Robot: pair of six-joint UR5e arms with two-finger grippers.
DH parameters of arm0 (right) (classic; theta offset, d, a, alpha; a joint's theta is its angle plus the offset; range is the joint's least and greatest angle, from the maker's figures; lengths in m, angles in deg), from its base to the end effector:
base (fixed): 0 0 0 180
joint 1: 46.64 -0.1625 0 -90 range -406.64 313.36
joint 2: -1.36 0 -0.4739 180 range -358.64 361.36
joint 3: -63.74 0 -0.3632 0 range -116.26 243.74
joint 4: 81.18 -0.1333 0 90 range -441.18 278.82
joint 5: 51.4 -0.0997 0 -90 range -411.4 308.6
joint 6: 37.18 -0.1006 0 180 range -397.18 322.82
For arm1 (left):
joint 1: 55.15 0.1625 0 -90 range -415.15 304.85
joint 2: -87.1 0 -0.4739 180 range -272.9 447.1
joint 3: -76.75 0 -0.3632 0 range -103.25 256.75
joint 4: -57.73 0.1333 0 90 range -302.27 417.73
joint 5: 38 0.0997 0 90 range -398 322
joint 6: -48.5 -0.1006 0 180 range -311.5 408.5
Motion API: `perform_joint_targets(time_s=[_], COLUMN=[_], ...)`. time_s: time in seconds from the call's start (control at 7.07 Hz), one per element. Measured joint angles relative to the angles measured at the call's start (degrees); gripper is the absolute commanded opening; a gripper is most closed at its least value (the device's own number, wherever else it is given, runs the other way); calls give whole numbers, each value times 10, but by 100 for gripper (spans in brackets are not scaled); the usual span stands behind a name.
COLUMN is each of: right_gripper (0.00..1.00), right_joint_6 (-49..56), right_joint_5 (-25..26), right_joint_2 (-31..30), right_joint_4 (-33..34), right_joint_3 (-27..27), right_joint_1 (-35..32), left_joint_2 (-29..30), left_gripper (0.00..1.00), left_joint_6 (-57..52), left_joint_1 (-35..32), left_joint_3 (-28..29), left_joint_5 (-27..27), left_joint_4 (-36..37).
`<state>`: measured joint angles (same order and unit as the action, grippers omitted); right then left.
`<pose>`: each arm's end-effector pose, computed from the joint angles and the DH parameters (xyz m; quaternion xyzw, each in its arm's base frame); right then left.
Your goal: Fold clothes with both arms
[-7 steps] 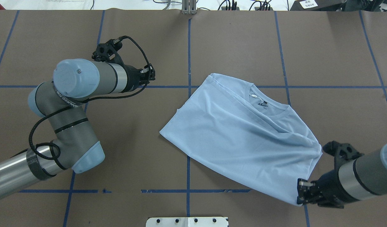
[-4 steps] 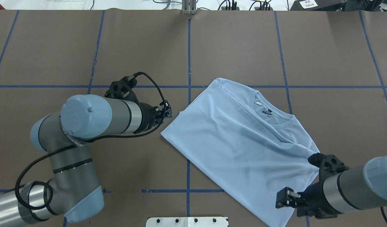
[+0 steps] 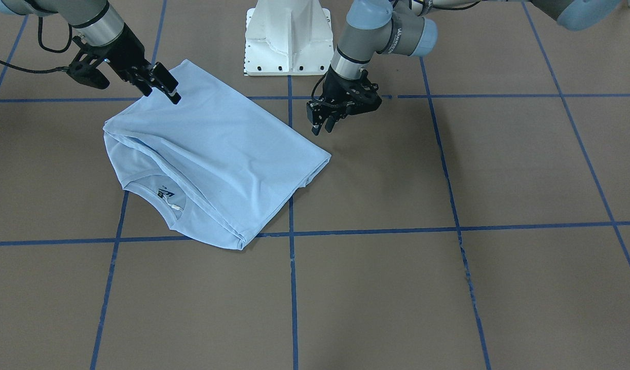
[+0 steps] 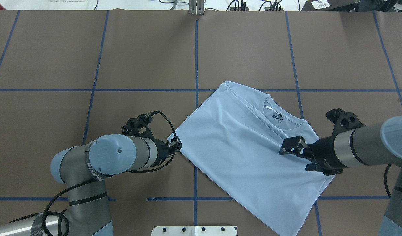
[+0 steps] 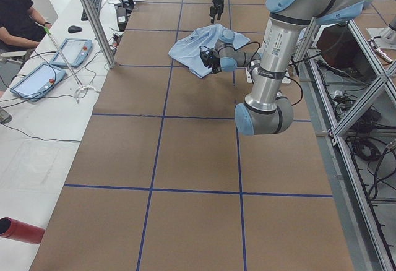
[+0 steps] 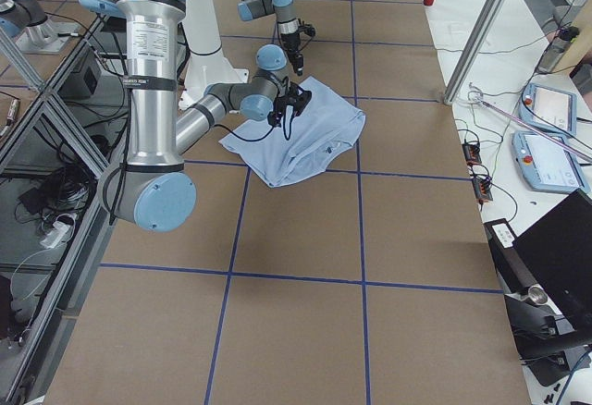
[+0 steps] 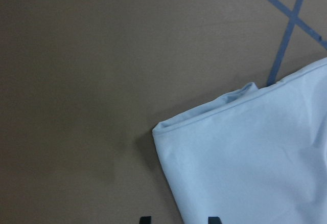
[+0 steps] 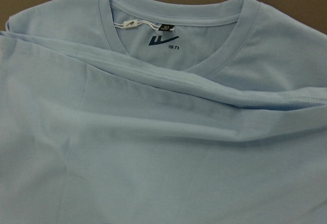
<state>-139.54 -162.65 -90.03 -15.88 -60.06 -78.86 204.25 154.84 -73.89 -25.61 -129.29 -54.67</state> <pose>-0.3105 -0.3101 0.4088 -0.0785 -0.4907 0.2459 0.8322 0.5565 -0.3272 0.3125 0.0011 0.5144 -0.2529 0.8194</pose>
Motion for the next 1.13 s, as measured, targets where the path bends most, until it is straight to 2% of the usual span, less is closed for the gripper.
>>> perform_joint_targets(time_s=[0.28,0.85,0.99,1.13], right_gripper=[100,100,100,100], right_joint_6=[1,1,1,1], right_joint_5=[10,13,12,12], right_joint_2=[9,12,12,12], right_joint_4=[0,0,0,0], right_joint_3=[18,26,26,26], right_joint_1=[-6,-6,-6,-7], left_joint_2=[11,23,24,24], left_gripper=[46,45,37,14], left_joint_6=[-15,-39,-39,-39], left_joint_1=[-11,-24,-25,-25], left_joint_3=[23,58,65,74], left_joint_5=[19,23,23,23], left_joint_4=[-4,-15,-20,-27])
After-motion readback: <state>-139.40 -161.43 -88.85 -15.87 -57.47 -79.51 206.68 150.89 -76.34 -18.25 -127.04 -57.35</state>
